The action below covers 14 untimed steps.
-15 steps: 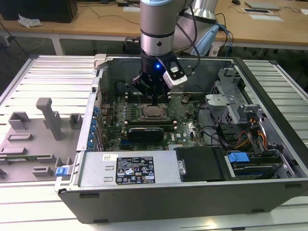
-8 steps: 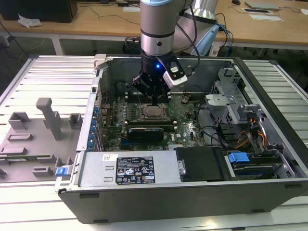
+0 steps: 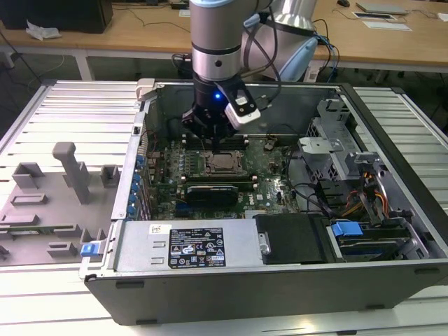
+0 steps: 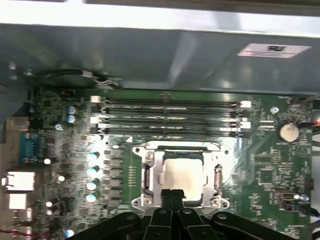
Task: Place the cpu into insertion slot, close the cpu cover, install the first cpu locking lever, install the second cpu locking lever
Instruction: 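Install the first cpu locking lever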
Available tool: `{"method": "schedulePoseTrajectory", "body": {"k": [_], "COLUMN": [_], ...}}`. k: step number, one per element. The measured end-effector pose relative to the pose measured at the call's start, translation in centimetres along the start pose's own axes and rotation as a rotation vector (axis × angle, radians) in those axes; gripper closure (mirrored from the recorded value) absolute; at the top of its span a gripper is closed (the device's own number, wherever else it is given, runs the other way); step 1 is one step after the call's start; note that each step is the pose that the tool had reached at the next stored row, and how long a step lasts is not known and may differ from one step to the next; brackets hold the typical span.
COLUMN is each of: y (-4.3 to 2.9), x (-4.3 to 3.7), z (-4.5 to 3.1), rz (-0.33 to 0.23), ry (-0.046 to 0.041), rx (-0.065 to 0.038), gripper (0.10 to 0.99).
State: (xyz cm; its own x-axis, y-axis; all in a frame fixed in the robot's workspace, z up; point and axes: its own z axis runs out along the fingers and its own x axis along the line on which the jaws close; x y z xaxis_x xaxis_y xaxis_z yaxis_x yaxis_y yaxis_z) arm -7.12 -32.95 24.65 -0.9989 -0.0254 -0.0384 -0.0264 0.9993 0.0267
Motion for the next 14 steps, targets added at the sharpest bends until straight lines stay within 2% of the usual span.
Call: {"method": "schedulePoseTrajectory", "body": {"k": [11, 12, 14], "y": [0.09, 0.1, 0.11], "x": [3.56, 3.7, 3.99], "z": [-0.14, -0.14, -0.15], "rz": [0.0, 0.0, 0.001], "ry": [-0.0022, -0.0023, -0.0038], "rx": [-0.001, -0.006, -0.05], "gripper": [0.98, 0.98, 0.98]}}
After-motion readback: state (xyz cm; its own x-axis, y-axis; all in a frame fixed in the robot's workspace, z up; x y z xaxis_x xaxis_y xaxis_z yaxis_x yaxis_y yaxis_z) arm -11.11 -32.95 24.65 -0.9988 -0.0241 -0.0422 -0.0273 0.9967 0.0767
